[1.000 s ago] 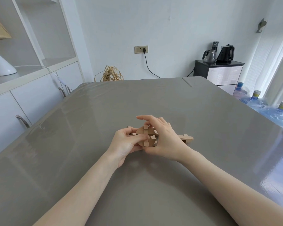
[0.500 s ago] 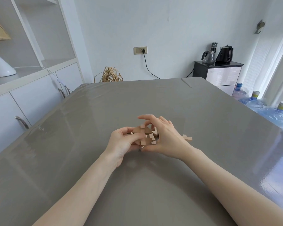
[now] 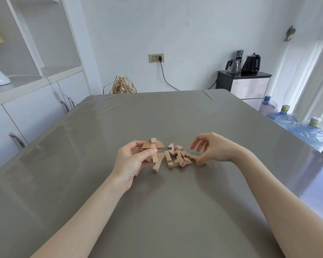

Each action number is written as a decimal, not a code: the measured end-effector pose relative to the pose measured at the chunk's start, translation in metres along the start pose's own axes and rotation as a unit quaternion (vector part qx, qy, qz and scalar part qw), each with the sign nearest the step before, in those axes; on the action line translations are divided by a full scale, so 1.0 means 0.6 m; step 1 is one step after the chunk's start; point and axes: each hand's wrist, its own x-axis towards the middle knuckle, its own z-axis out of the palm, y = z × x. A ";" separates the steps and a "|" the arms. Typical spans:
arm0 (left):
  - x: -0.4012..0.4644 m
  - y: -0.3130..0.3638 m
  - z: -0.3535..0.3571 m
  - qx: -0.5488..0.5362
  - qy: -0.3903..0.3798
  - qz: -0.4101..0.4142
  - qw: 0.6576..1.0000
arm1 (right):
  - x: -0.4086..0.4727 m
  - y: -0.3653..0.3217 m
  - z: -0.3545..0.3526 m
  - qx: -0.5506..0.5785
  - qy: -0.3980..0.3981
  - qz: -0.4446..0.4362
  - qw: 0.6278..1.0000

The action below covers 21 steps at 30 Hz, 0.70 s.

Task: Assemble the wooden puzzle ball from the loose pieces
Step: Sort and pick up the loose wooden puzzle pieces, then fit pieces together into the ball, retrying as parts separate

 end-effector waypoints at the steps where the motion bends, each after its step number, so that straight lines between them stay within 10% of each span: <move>1: -0.001 -0.002 0.002 0.002 -0.005 -0.002 1.000 | 0.001 0.003 -0.001 0.000 -0.009 0.009 1.000; 21: -0.006 -0.011 0.009 0.009 -0.077 -0.052 0.996 | 0.023 -0.001 0.074 0.134 0.152 -0.041 0.978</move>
